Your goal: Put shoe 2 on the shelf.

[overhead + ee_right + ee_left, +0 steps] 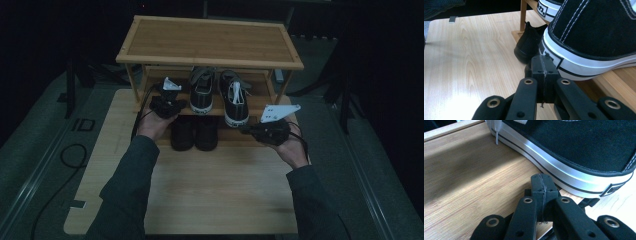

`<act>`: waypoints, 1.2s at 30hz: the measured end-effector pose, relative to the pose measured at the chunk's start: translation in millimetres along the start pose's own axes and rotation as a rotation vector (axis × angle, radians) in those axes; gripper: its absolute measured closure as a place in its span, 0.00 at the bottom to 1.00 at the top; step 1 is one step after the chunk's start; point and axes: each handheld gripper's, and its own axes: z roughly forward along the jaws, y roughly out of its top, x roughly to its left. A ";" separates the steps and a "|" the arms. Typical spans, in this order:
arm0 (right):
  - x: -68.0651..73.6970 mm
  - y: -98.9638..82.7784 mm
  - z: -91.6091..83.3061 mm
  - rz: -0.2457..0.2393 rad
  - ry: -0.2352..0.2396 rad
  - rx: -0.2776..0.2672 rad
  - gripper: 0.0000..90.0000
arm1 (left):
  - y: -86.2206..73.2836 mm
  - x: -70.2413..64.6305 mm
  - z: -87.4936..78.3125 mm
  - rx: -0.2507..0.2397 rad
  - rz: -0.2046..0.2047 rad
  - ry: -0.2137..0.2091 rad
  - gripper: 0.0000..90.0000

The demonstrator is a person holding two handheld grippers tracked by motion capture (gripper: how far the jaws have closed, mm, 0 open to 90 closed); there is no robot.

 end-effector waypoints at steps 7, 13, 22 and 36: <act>-4.8 1.1 10.2 0.024 -0.017 0.004 1.00 | -0.7 0.2 0.1 -0.006 -0.003 -0.002 1.00; -7.3 2.3 11.7 0.033 -0.004 -0.016 1.00 | -0.9 0.1 0.1 -0.007 -0.002 -0.001 1.00; -11.2 8.3 15.2 0.036 -0.002 -0.027 1.00 | -0.6 0.3 0.0 -0.005 -0.005 -0.004 1.00; -17.4 13.5 26.0 0.042 -0.003 -0.010 1.00 | -1.5 0.6 -0.1 -0.010 -0.008 -0.007 1.00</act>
